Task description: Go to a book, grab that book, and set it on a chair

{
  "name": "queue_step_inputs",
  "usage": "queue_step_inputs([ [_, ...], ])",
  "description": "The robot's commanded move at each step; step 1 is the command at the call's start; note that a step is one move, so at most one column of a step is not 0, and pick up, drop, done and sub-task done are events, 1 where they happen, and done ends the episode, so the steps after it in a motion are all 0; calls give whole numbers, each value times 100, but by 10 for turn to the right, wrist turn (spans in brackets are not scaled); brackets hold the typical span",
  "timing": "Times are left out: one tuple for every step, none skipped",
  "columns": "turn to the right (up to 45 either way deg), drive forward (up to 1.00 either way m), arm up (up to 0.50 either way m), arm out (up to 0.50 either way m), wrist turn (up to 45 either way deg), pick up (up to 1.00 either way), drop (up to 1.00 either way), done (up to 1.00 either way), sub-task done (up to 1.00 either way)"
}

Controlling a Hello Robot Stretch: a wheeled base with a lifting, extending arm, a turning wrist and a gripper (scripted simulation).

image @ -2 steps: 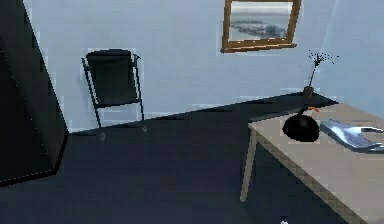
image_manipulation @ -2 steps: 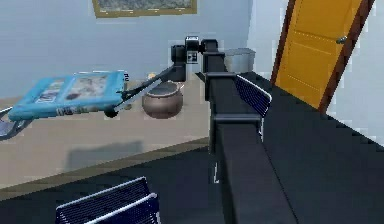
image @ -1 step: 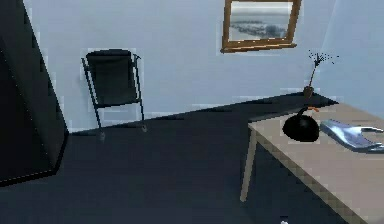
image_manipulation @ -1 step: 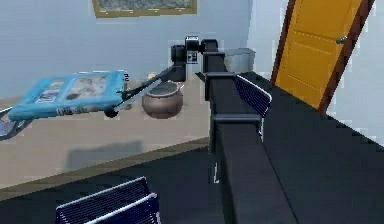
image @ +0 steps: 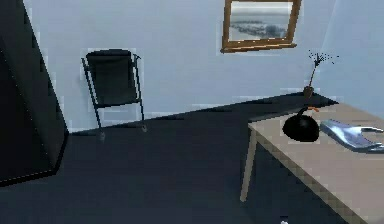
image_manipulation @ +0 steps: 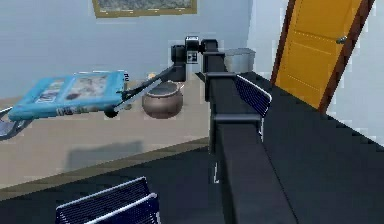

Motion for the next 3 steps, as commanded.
queue_step_inputs([
  [0, 0, 0, 0, 0, 0, 100, 0, 0],
  [0, 0, 0, -10, 0, 0, 0, 0, 0],
  [0, 0, 0, 0, 0, 0, 0, 100, 0],
])
